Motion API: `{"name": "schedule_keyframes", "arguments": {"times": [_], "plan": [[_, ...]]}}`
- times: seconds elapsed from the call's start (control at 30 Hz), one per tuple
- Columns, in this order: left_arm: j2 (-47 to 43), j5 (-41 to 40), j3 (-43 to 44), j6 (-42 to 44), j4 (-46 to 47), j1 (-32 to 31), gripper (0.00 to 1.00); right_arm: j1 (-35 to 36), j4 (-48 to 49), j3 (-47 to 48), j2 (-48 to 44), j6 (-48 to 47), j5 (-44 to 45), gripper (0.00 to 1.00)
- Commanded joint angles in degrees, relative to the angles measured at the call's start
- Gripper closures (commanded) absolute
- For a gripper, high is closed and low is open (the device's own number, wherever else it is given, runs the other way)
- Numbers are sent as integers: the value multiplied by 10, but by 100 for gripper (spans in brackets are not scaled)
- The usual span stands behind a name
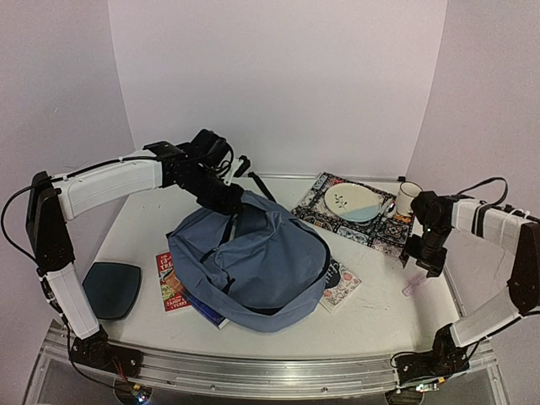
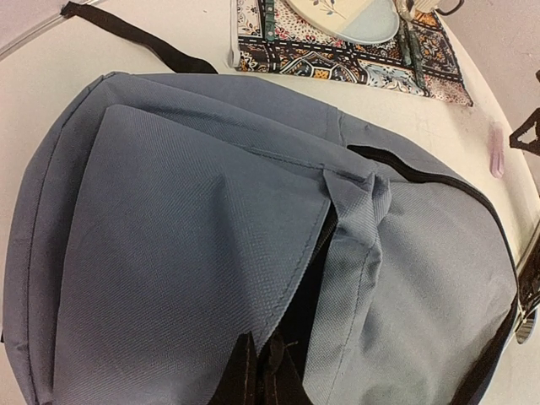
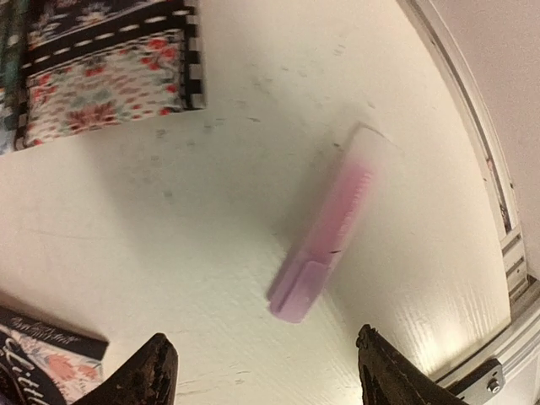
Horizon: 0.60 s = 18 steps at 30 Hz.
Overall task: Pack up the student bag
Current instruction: Pick up the pencil case from the corner of the board.
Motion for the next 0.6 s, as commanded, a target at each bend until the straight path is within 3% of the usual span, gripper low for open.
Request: {"name": "schedule_keyframes", "arguments": {"times": [0.0,0.57], "plan": [[-37,-4,0,11,17,0,100,-58,23,-52,-21,-7,-28,29],[-37,0,1,8,13,0,100,-107,129,-128,44,22,-73,45]]}}
